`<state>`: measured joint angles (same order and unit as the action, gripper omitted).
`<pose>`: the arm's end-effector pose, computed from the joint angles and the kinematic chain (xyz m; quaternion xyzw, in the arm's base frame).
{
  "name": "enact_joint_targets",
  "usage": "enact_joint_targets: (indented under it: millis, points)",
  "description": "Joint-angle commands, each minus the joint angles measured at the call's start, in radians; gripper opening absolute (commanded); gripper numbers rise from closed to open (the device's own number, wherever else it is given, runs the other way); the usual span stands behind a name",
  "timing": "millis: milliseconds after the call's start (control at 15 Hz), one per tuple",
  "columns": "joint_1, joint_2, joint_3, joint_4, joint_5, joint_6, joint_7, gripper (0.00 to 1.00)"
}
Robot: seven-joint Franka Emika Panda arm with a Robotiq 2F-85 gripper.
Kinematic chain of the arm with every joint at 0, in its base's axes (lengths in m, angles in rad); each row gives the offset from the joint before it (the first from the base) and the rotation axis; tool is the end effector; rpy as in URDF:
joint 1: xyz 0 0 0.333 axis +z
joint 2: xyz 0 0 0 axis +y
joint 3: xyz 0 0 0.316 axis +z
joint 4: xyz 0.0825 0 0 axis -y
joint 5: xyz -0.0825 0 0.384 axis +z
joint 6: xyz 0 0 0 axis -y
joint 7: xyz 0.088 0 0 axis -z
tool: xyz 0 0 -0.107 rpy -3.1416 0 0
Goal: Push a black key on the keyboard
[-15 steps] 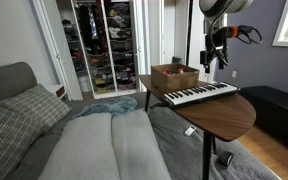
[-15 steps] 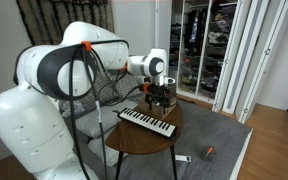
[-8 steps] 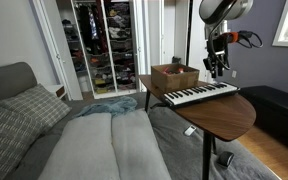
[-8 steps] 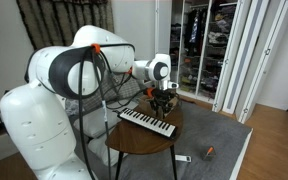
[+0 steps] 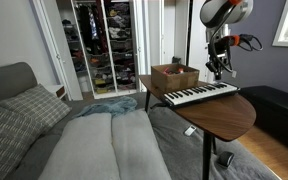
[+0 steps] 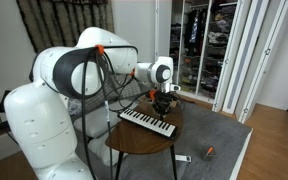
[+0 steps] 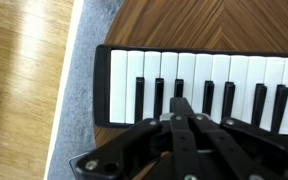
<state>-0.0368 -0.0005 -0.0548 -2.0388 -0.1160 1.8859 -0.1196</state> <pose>0.5303 -0.0574 0.4310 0.9950 0.0360 -0.0812 0.0453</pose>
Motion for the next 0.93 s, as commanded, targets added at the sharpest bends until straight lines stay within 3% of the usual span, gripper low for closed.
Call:
enact_joint_targets:
  millis: [0, 867]
  points:
    - [-0.009, 0.012, -0.002, -0.006, 0.056, 0.040, -0.038, 0.00]
    - [-0.026, 0.015, -0.016, -0.056, 0.112, 0.060, -0.070, 0.00]
